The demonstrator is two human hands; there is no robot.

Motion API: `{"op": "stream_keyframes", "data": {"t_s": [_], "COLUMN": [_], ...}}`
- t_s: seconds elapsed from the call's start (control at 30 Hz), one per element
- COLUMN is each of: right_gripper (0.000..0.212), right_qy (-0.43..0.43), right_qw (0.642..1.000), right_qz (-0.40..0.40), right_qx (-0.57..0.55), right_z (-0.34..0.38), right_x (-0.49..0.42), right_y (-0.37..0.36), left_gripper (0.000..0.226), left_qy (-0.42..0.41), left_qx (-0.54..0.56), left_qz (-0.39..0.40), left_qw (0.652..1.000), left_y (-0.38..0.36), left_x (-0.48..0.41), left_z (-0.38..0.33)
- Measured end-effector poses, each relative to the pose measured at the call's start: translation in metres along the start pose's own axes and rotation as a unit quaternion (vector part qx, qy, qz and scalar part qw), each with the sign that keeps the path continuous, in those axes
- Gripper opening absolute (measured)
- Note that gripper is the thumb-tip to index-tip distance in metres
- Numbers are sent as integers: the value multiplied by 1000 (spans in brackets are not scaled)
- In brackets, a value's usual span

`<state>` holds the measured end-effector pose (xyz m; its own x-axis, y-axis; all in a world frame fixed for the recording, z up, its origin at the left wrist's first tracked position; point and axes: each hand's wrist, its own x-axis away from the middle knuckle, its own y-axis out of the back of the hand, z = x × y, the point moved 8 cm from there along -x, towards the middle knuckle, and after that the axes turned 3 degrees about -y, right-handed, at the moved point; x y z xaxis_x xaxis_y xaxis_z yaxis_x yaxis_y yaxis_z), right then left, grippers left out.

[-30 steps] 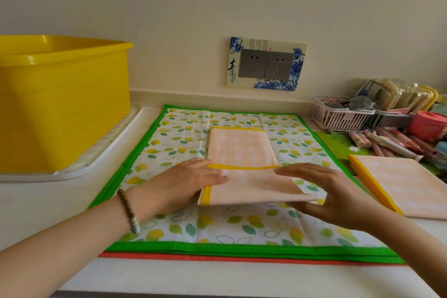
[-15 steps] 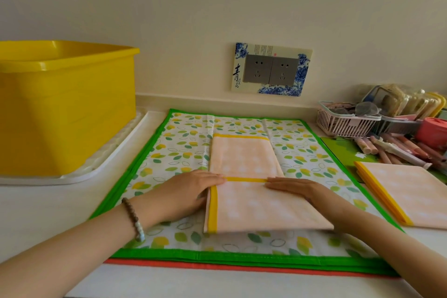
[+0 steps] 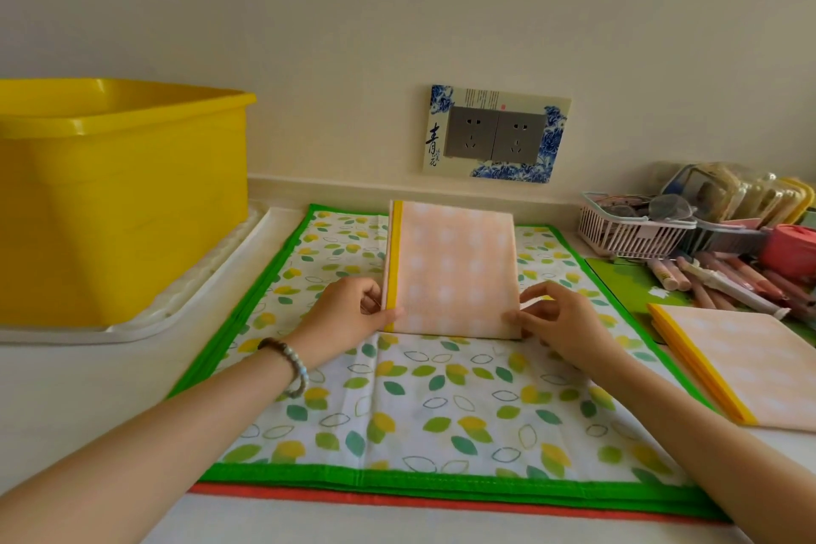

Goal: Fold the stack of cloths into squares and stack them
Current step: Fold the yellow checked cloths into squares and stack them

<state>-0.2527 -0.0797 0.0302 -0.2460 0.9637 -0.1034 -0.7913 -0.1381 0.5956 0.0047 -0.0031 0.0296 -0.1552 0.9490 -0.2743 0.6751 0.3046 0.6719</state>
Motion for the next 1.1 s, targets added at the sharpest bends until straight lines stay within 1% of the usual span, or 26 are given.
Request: {"op": "stream_keyframes", "data": {"t_s": [0.1, 0.2, 0.3, 0.33, 0.4, 0.5, 0.6, 0.7, 0.8, 0.87, 1.0, 1.1], "right_gripper": [32, 30, 19, 19, 27, 39, 45, 48, 51, 53, 55, 60], "right_qy": [-23, -20, 47, 69, 97, 114, 99, 86, 85, 85, 82, 53], "right_qw": [1000, 996, 991, 990, 988, 979, 969, 957, 931, 923, 924, 923], "right_qz": [-1, -15, -53, -63, -67, -37, 8, 42, 84, 103, 122, 105], "right_qx": [18, 82, 109, 103, 103, 163, 227, 272, 346, 360, 352, 366], "right_z": [-4, 2, 27, 38, 58, 80, 80, 71, 58, 51, 40, 26], "right_x": [-6, -12, -20, -24, -33, -52, -70, -78, -76, -77, -79, -82], "right_y": [-3, -3, -7, -11, -27, -64, -99, -117, -131, -135, -130, -110], "left_gripper": [31, 43, 44, 44, 45, 48, 49, 50, 51, 51, 52, 53], "left_qy": [29, 36, -2, -15, -22, -13, 11, 10, 0, -1, -2, -1], "left_qx": [-20, -66, -115, -110, -104, -132, -186, -230, -254, -262, -271, -268], "left_qz": [6, 28, 21, 18, 28, 73, 116, 128, 134, 133, 132, 131], "left_qw": [999, 997, 993, 994, 994, 988, 976, 965, 958, 956, 954, 954], "left_y": [-1, 0, 4, 3, -5, -27, -49, -60, -66, -67, -67, -65], "left_x": [-2, -5, -20, -28, -46, -65, -70, -71, -73, -75, -76, -74], "left_z": [6, 3, -14, -20, -26, -22, -6, 6, 13, 15, 16, 15]}}
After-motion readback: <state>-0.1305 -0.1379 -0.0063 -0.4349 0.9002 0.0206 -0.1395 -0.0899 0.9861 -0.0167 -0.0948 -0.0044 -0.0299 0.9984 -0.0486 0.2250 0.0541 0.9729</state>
